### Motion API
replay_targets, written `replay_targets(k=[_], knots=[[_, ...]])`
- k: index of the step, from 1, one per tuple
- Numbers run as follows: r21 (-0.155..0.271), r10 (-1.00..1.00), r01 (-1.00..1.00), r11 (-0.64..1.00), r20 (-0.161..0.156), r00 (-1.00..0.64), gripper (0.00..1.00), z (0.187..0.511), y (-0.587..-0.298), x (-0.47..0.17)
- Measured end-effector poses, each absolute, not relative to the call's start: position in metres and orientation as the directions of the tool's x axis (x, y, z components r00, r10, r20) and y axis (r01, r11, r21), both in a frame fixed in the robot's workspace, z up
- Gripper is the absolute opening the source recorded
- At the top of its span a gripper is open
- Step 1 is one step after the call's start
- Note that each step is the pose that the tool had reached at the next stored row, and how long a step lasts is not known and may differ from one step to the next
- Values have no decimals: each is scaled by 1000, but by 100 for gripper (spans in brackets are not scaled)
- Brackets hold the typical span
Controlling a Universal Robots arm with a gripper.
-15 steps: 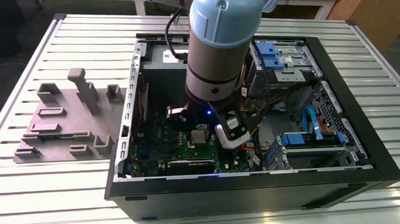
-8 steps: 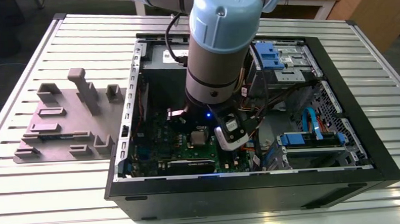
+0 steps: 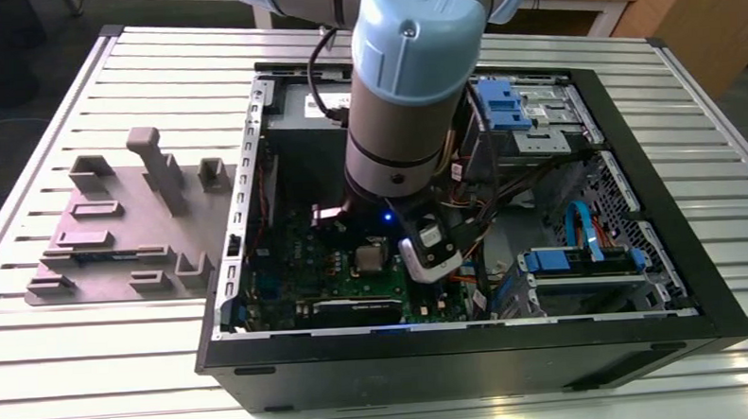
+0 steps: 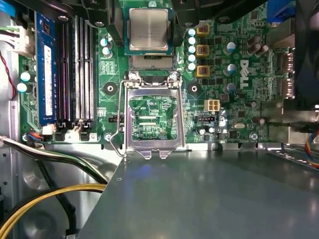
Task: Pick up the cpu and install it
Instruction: 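Place the cpu into insertion slot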
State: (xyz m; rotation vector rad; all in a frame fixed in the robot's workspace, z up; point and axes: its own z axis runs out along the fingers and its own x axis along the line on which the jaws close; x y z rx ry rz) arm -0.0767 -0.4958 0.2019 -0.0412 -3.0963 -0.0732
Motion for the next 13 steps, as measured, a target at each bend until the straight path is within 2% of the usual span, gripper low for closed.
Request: replay_targets(k=[13], knots=[[49, 19, 22, 999, 45, -999, 47, 193, -494, -79]])
